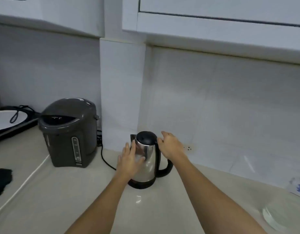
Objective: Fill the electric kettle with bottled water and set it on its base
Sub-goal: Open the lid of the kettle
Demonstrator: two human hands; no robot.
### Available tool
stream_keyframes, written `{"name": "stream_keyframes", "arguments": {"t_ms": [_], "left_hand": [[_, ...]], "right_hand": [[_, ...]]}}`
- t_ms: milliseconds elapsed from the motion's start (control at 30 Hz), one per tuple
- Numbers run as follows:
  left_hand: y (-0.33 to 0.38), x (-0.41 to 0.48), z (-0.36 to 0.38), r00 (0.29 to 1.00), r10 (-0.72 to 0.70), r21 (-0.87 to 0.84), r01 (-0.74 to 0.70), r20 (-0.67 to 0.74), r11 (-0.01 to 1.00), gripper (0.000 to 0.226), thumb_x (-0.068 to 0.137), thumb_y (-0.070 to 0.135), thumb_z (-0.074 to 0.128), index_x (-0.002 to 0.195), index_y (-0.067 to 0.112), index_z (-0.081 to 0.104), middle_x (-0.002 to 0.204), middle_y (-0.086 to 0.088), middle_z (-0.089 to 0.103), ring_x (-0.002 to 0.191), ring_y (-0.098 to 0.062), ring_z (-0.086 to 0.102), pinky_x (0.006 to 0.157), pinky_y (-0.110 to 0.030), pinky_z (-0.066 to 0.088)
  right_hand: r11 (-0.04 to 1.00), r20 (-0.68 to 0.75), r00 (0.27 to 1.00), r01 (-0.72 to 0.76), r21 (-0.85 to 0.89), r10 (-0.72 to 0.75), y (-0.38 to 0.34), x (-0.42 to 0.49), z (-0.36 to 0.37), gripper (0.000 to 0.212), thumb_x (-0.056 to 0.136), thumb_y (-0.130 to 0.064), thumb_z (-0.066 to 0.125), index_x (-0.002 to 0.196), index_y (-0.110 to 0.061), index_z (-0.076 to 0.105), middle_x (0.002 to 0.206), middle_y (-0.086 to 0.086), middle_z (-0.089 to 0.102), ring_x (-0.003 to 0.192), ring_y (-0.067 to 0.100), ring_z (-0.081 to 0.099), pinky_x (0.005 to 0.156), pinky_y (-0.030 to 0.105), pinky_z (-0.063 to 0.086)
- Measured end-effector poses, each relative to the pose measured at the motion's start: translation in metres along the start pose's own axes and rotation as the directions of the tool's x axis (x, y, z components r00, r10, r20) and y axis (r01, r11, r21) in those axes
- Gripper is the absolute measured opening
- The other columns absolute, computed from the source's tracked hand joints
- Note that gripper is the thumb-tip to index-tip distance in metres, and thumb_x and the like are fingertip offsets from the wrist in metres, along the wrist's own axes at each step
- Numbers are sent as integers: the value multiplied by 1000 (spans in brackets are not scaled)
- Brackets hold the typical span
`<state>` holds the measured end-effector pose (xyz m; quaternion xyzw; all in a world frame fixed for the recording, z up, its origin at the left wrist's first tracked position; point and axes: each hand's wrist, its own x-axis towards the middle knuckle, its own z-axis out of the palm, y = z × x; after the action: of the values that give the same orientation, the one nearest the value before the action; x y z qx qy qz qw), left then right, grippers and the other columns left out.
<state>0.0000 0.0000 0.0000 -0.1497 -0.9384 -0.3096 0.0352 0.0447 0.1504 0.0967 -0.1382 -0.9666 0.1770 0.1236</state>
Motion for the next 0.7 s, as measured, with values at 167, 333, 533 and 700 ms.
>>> {"name": "stream_keyframes", "arguments": {"t_ms": [167,333,533,700], "left_hand": [[-9,8,22,997,76,-133,-79,-29,988,95,90,56,51,155,19,-7,164,0,-2,151,-16,7,118,-40,19],[-16,9,35,990,97,-105,-108,-98,989,92,91,57,48,154,20,-8,164,2,-4,151,-12,3,120,-39,22],[-21,8,35,990,113,-41,-117,-89,992,90,92,59,43,152,23,-14,164,3,-5,151,-13,4,120,-42,22],[-23,8,35,989,124,-13,-125,-74,992,89,92,62,38,143,26,-26,164,3,-9,151,-13,-1,121,-41,18]], "right_hand": [[992,55,991,-126,19,125,-29,30,23,51,96,-45,35,134,-13,46,133,14,56,121,34,51,98,43,42],[976,17,976,-214,-51,215,-45,42,40,56,90,-60,35,117,-15,56,108,14,66,102,34,59,91,46,48],[961,-101,963,-259,-93,250,-46,45,49,51,85,-60,44,102,-16,62,89,9,67,87,30,61,80,40,52],[962,-139,958,-262,-80,250,-45,49,55,44,82,-55,46,95,-15,63,80,8,65,77,27,57,66,31,45]]}}
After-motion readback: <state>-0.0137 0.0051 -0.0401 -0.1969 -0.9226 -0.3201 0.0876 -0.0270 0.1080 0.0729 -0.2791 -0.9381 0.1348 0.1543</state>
